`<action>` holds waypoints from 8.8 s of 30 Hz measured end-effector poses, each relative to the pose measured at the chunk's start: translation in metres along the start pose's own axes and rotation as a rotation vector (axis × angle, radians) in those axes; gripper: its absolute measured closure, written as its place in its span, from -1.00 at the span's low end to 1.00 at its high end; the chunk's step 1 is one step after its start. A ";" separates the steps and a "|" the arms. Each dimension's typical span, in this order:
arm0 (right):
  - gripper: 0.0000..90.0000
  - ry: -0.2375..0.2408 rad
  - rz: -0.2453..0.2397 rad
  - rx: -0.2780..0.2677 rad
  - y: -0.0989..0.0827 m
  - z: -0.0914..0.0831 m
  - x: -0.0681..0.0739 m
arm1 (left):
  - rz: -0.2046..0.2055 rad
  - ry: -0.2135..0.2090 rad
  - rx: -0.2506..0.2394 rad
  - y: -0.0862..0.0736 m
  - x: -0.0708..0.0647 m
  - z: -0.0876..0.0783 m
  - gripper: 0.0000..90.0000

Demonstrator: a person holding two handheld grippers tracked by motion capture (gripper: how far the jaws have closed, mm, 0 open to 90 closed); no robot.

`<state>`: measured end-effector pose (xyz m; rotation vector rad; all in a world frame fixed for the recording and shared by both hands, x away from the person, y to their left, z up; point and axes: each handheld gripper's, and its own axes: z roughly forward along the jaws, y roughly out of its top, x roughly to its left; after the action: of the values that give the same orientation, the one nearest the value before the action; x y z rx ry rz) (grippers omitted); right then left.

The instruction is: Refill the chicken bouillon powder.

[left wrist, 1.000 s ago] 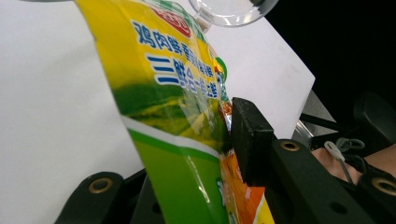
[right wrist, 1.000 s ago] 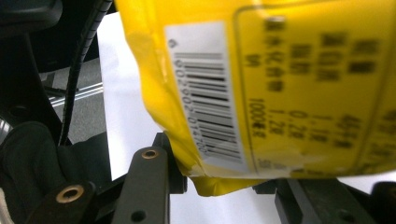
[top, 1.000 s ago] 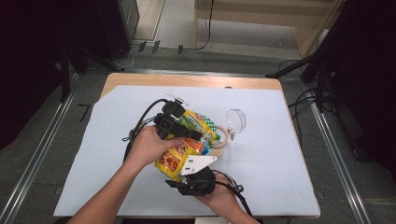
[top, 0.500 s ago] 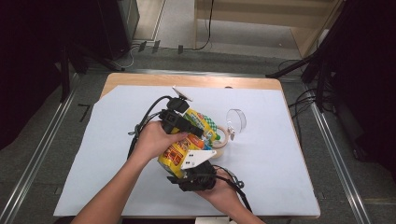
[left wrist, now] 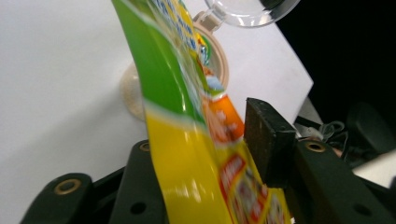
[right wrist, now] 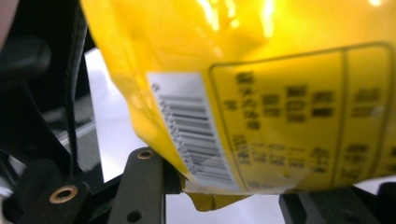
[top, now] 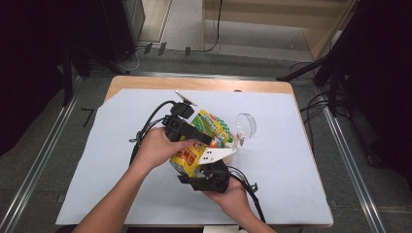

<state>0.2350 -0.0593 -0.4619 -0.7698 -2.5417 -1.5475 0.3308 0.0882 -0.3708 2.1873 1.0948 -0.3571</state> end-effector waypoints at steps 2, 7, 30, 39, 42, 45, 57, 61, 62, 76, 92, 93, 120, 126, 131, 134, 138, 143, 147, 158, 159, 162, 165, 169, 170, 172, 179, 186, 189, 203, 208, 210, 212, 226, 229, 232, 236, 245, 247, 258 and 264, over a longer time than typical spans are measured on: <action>0.41 -0.005 0.001 0.006 0.001 -0.001 -0.002 | -0.001 0.006 -0.003 0.000 -0.001 0.001 0.41; 0.35 -0.013 -0.050 0.020 0.003 0.002 0.003 | -0.006 -0.002 -0.004 0.001 0.000 -0.001 0.63; 0.34 -0.010 -0.154 0.025 0.027 0.009 0.010 | 0.021 -0.020 -0.048 0.013 -0.005 -0.017 0.46; 0.34 -0.004 -0.140 0.017 0.026 0.010 0.012 | 0.042 -0.029 -0.085 0.005 0.003 -0.018 0.45; 0.34 0.003 -0.135 0.010 0.027 0.009 0.012 | 0.029 -0.017 -0.094 0.004 0.005 -0.020 0.42; 0.34 -0.003 -0.135 0.008 0.027 0.008 0.011 | -0.006 -0.053 -0.082 0.005 0.008 -0.023 0.46; 0.34 -0.009 -0.140 0.014 0.029 0.011 0.013 | 0.040 0.028 -0.054 0.009 -0.007 -0.025 0.66; 0.35 0.000 -0.130 0.011 0.032 0.008 0.011 | 0.027 -0.009 -0.035 0.019 -0.006 -0.023 0.67; 0.35 0.000 -0.130 0.011 0.032 0.008 0.011 | 0.027 -0.009 -0.035 0.019 -0.006 -0.023 0.68; 0.43 -0.020 -0.128 0.007 0.037 0.012 0.009 | 0.006 -0.042 -0.065 0.024 -0.006 -0.024 0.59; 0.43 -0.008 -0.124 0.003 0.041 0.009 0.017 | -0.070 -0.104 -0.081 0.017 0.014 -0.029 0.52; 0.43 -0.009 -0.125 0.003 0.041 0.009 0.017 | -0.066 -0.106 -0.082 0.018 0.014 -0.029 0.51; 0.43 -0.025 -0.127 -0.008 0.044 0.005 0.019 | -0.049 -0.082 -0.082 0.023 0.016 -0.031 0.63; 0.44 -0.043 -0.133 -0.008 0.044 0.008 0.019 | -0.013 -0.017 -0.084 0.025 0.008 -0.030 0.70; 0.44 -0.056 -0.137 -0.013 0.047 0.008 0.017 | -0.010 0.017 -0.117 0.029 0.005 -0.035 0.70; 0.44 -0.053 -0.135 -0.017 0.052 0.010 0.012 | 0.003 0.066 -0.124 0.031 0.003 -0.037 0.70; 0.44 -0.029 -0.097 -0.013 0.052 0.016 0.006 | 0.018 0.124 -0.092 0.036 0.001 -0.031 0.70; 0.44 -0.026 -0.096 -0.016 0.051 0.015 0.003 | -0.004 0.072 -0.069 0.040 0.003 -0.029 0.70; 0.44 -0.035 -0.092 -0.012 0.049 0.012 0.003 | -0.001 0.046 -0.051 0.042 0.000 -0.025 0.70; 0.44 -0.034 -0.074 -0.031 0.047 0.003 0.003 | -0.008 0.033 -0.014 0.051 -0.005 -0.019 0.68; 0.44 -0.033 -0.071 -0.033 0.048 0.002 0.003 | -0.011 0.031 -0.012 0.052 -0.004 -0.018 0.68; 0.44 -0.034 -0.066 -0.031 0.048 0.001 0.002 | -0.013 0.032 -0.007 0.053 -0.003 -0.018 0.68; 0.44 -0.033 -0.067 -0.028 0.048 0.002 0.002 | -0.018 0.033 -0.012 0.052 -0.003 -0.017 0.68; 0.44 -0.034 -0.075 -0.024 0.048 0.002 0.002 | -0.017 0.034 -0.010 0.052 -0.002 -0.018 0.68; 0.44 -0.034 -0.075 -0.024 0.048 0.002 0.002 | -0.017 0.034 -0.010 0.052 -0.002 -0.018 0.68; 0.44 -0.033 -0.073 -0.024 0.049 0.002 0.002 | -0.021 0.029 -0.006 0.052 0.000 -0.019 0.68; 0.43 -0.032 -0.071 -0.026 0.050 0.003 0.001 | -0.032 0.016 -0.001 0.054 0.002 -0.018 0.66; 0.43 -0.027 -0.065 -0.022 0.051 0.001 0.000 | -0.035 0.016 0.000 0.055 0.002 -0.017 0.66; 0.43 -0.029 -0.066 -0.018 0.050 0.002 -0.001 | -0.035 0.017 -0.001 0.055 0.002 -0.016 0.66; 0.44 -0.036 -0.073 -0.019 0.049 0.002 -0.001 | -0.031 0.014 -0.008 0.054 0.001 -0.015 0.63; 0.43 -0.037 -0.076 -0.017 0.049 0.003 -0.001 | -0.025 0.013 -0.008 0.053 0.002 -0.016 0.63; 0.43 -0.037 -0.076 -0.016 0.048 0.003 0.000 | -0.021 0.012 -0.006 0.053 0.002 -0.016 0.63; 0.44 -0.038 -0.076 -0.016 0.048 0.003 0.000 | -0.020 0.015 -0.005 0.053 0.002 -0.016 0.62; 0.44 -0.038 -0.075 -0.014 0.048 0.003 0.000 | -0.018 0.018 -0.008 0.053 0.001 -0.016 0.62; 0.44 -0.039 -0.076 -0.015 0.048 0.003 0.000 | -0.018 0.018 -0.008 0.053 0.001 -0.016 0.62; 0.44 -0.040 -0.077 -0.015 0.048 0.003 -0.001 | -0.016 0.019 -0.008 0.053 0.001 -0.015 0.61; 0.44 -0.038 -0.076 -0.011 0.048 0.003 -0.001 | -0.016 0.020 -0.010 0.053 0.001 -0.015 0.61; 0.44 -0.040 -0.075 -0.011 0.048 0.003 -0.001 | -0.015 0.026 -0.011 0.053 0.001 -0.014 0.61; 0.44 -0.041 -0.076 -0.010 0.048 0.004 -0.001 | -0.016 0.025 -0.011 0.053 0.001 -0.014 0.61; 0.44 -0.044 -0.076 -0.012 0.048 0.004 -0.001 | -0.012 0.026 -0.011 0.052 0.001 -0.014 0.59; 0.44 -0.046 -0.078 -0.011 0.048 0.004 0.000 | 0.002 0.035 -0.015 0.052 -0.003 -0.015 0.64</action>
<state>0.2575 -0.0384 -0.4250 -0.7239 -2.6286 -1.5857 0.3690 0.0742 -0.3356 2.1889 1.1103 -0.3094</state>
